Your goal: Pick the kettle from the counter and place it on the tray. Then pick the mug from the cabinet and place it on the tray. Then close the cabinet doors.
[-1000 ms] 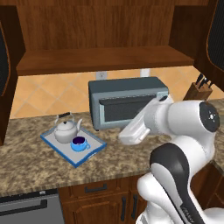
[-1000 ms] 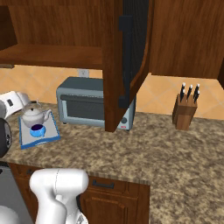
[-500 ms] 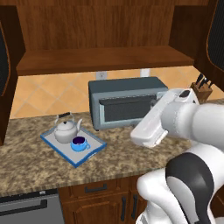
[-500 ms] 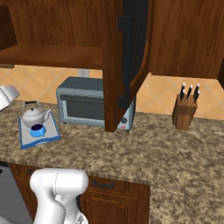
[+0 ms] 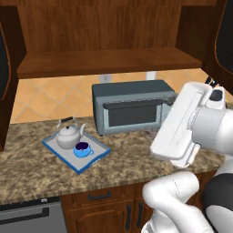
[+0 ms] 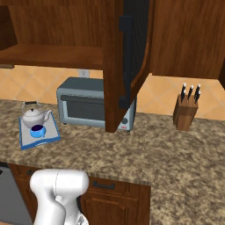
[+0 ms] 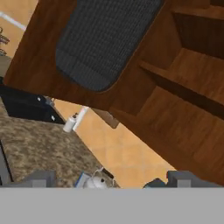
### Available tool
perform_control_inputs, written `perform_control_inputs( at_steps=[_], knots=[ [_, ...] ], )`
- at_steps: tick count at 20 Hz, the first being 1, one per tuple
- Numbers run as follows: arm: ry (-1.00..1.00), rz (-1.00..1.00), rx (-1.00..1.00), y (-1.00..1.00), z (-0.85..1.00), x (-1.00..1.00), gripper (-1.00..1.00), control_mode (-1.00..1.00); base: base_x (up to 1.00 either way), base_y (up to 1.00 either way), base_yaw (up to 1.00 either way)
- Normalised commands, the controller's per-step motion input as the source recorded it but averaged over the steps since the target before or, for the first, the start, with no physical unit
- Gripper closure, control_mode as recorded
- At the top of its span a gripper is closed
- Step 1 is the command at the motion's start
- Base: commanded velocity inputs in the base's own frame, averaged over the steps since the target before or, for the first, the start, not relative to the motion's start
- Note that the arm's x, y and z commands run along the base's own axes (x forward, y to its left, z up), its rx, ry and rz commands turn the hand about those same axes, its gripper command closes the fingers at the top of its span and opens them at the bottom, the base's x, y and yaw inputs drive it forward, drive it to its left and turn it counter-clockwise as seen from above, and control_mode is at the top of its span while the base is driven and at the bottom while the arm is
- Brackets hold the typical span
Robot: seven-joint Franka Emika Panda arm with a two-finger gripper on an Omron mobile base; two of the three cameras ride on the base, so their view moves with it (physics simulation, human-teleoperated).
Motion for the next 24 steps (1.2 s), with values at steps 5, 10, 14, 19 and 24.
perform_control_inputs(
  at_steps=[5, 10, 14, 19, 24],
  knots=[
    [-0.09, 0.37, -0.11, 0.62, 0.24, -0.41, -1.00, -1.00, 0.00, 0.00, 0.00],
    [-0.19, 0.25, -0.15, 0.73, 0.20, -0.30, -1.00, -1.00, 0.00, 0.00, 0.00],
    [-0.33, 0.07, -0.19, 0.78, 0.23, -0.28, -1.00, -1.00, 0.00, 0.00, 0.00],
    [-0.29, 0.00, -0.18, 0.77, 0.26, -0.15, -1.00, -1.00, 0.00, 0.00, 0.00],
    [-0.19, 0.00, -0.16, 0.73, 0.22, -0.01, -1.00, -1.00, 0.00, 0.00, 0.00]
  ],
)
